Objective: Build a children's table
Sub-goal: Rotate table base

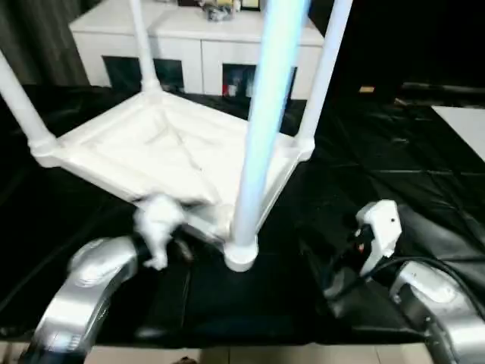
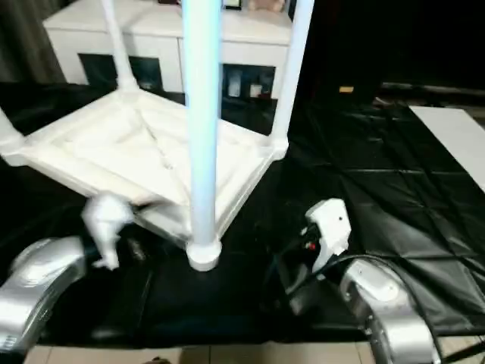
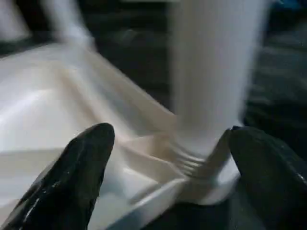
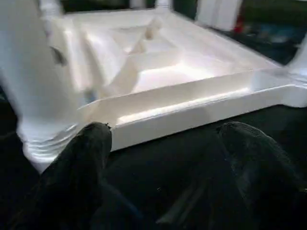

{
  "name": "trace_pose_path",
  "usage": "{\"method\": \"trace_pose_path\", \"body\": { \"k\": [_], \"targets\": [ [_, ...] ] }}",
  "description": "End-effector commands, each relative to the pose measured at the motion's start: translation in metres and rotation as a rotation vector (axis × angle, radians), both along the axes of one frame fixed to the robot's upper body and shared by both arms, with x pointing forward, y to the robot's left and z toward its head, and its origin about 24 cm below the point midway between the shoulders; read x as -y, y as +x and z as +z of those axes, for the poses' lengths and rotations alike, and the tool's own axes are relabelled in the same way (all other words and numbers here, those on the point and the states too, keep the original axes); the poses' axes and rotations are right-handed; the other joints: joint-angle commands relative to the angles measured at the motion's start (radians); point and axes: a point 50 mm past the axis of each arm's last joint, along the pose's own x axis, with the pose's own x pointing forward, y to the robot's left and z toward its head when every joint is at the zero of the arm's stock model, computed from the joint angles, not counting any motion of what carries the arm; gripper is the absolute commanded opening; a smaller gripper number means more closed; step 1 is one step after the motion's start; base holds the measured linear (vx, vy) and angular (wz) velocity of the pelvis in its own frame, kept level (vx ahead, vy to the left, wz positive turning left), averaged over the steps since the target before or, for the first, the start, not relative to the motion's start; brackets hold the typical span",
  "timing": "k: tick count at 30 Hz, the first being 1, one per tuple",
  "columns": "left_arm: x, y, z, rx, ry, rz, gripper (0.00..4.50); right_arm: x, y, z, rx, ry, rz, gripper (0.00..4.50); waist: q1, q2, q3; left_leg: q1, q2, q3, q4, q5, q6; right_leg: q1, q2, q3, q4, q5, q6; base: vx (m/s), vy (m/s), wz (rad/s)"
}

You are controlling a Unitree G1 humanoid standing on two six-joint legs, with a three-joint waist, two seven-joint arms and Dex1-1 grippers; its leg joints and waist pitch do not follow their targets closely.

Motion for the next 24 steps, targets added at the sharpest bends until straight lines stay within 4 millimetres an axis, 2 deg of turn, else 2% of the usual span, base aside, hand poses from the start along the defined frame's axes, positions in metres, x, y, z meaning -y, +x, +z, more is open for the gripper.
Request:
{"method": "trace_pose_path", "body": {
  "k": [1, 2, 3, 4, 5, 6, 7, 9, 10, 11, 14, 15, 16, 19, 22, 24],
  "targets": [
    [-0.001, 0.011, 0.000, -0.013, 0.164, -0.153, 4.36, -0.006, -0.003, 0.005, -0.007, -0.031, 0.118, 3.88, 0.000, 0.006, -0.042, 0.031, 0.111, -0.046, -0.113, -0.355, -0.022, -0.003, -0.089, 0.046, -0.089, -0.253, -0.170, 0.000, 0.000, 0.00],
    [-0.002, 0.013, 0.001, -0.015, 0.176, -0.163, 4.36, -0.007, -0.004, 0.005, -0.009, -0.034, 0.128, 3.88, -0.002, 0.007, -0.043, 0.024, 0.113, -0.048, -0.114, -0.335, -0.023, 0.006, -0.093, 0.045, -0.083, -0.216, -0.179, 0.000, 0.000, 0.00],
    [-0.003, 0.015, 0.002, -0.017, 0.191, -0.175, 4.36, -0.007, -0.004, 0.005, -0.011, -0.038, 0.139, 3.88, -0.003, 0.003, -0.043, 0.021, 0.114, -0.048, -0.115, -0.325, -0.020, 0.008, -0.095, 0.044, -0.084, -0.200, -0.184, 0.000, 0.000, 0.00],
    [-0.007, 0.024, 0.007, -0.021, 0.244, -0.206, 4.36, -0.008, -0.005, 0.005, -0.024, -0.048, 0.177, 3.88, -0.002, 0.006, -0.047, 0.024, 0.116, -0.047, -0.112, -0.298, -0.014, 0.010, -0.097, 0.042, -0.077, -0.147, -0.205, 0.000, 0.000, 0.00],
    [-0.008, 0.025, 0.007, -0.021, 0.250, -0.208, 4.36, -0.008, -0.006, 0.005, -0.026, -0.049, 0.181, 3.88, -0.003, 0.004, -0.048, 0.025, 0.115, -0.045, -0.110, -0.282, -0.006, 0.010, -0.094, 0.042, -0.077, -0.122, -0.213, 0.000, 0.000, 0.00],
    [-0.009, 0.029, 0.010, -0.017, 0.272, -0.215, 4.36, -0.009, -0.006, 0.006, -0.027, -0.054, 0.196, 3.88, -0.003, 0.008, -0.053, 0.022, 0.117, -0.045, -0.108, -0.233, 0.007, 0.018, -0.098, 0.039, -0.066, -0.041, -0.237, 0.000, 0.000, 0.00],
    [-0.011, 0.038, 0.016, 0.001, 0.301, -0.221, 4.36, -0.009, -0.007, 0.008, -0.028, -0.061, 0.217, 3.88, -0.004, 0.010, -0.056, 0.028, 0.117, -0.040, -0.103, -0.202, 0.028, 0.017, -0.094, 0.036, -0.062, 0.028, -0.266, 0.000, 0.000, 0.00],
    [-0.011, 0.043, 0.019, 0.007, 0.318, -0.229, 4.36, -0.010, -0.007, 0.008, -0.030, -0.066, 0.230, 3.88, -0.003, 0.007, -0.053, 0.025, 0.116, -0.038, -0.102, -0.193, 0.041, 0.020, -0.097, 0.036, -0.063, 0.043, -0.280, 0.000, 0.000, 0.00],
    [-0.012, 0.046, 0.021, 0.007, 0.332, -0.238, 4.36, -0.010, -0.008, 0.009, -0.030, -0.068, 0.236, 3.88, -0.001, 0.009, -0.055, 0.025, 0.119, -0.037, -0.100, -0.185, 0.046, 0.024, -0.103, 0.037, -0.059, 0.060, -0.295, 0.000, 0.000, 0.00],
    [-0.013, 0.049, 0.021, 0.005, 0.355, -0.257, 4.10, -0.010, -0.008, 0.009, -0.032, -0.073, 0.245, 3.88, 0.000, 0.009, -0.054, 0.025, 0.119, -0.037, -0.101, -0.185, 0.050, 0.023, -0.102, 0.037, -0.061, 0.058, -0.299, 0.000, 0.000, 0.00],
    [-0.017, 0.054, 0.021, -0.015, 0.430, -0.311, 3.97, -0.010, -0.009, 0.008, -0.037, -0.095, 0.267, 3.88, 0.000, 0.008, -0.053, 0.028, 0.123, -0.034, -0.103, -0.216, 0.045, 0.023, -0.101, 0.036, -0.063, 0.024, -0.305, 0.000, 0.000, 0.00],
    [-0.019, 0.056, 0.021, -0.035, 0.457, -0.335, 3.88, -0.009, -0.010, 0.007, -0.040, -0.105, 0.275, 3.88, 0.001, 0.012, -0.054, 0.028, 0.124, -0.036, -0.103, -0.216, 0.043, 0.024, -0.103, 0.036, -0.061, 0.027, -0.307, 0.000, 0.000, 0.00],
    [-0.020, 0.056, 0.022, -0.041, 0.474, -0.347, 3.63, -0.009, -0.010, 0.007, -0.041, -0.110, 0.278, 3.88, 0.001, 0.012, -0.053, 0.031, 0.124, -0.035, -0.105, -0.232, 0.038, 0.021, -0.102, 0.036, -0.063, 0.015, -0.307, 0.000, 0.000, 0.00],
    [-0.022, 0.059, 0.021, -0.054, 0.524, -0.382, 3.57, -0.009, -0.011, 0.007, -0.049, -0.121, 0.291, 3.88, 0.004, 0.012, -0.050, 0.032, 0.126, -0.034, -0.107, -0.274, 0.020, 0.020, -0.107, 0.038, -0.066, -0.025, -0.311, 0.000, 0.000, 0.00],
    [-0.020, 0.060, 0.018, -0.050, 0.527, -0.388, 3.23, -0.011, -0.011, 0.006, -0.050, -0.121, 0.297, 3.88, 0.006, 0.011, -0.050, 0.032, 0.128, -0.033, -0.108, -0.282, 0.013, 0.019, -0.109, 0.040, -0.067, -0.036, -0.312, 0.000, 0.000, 0.00],
    [-0.019, 0.061, 0.017, -0.047, 0.529, -0.388, 3.17, -0.012, -0.012, 0.006, -0.051, -0.118, 0.303, 3.88, 0.009, 0.012, -0.049, 0.033, 0.129, -0.031, -0.108, -0.292, 0.008, 0.017, -0.109, 0.040, -0.068, -0.047, -0.311, 0.000, 0.000, 0.00]
  ]
}}
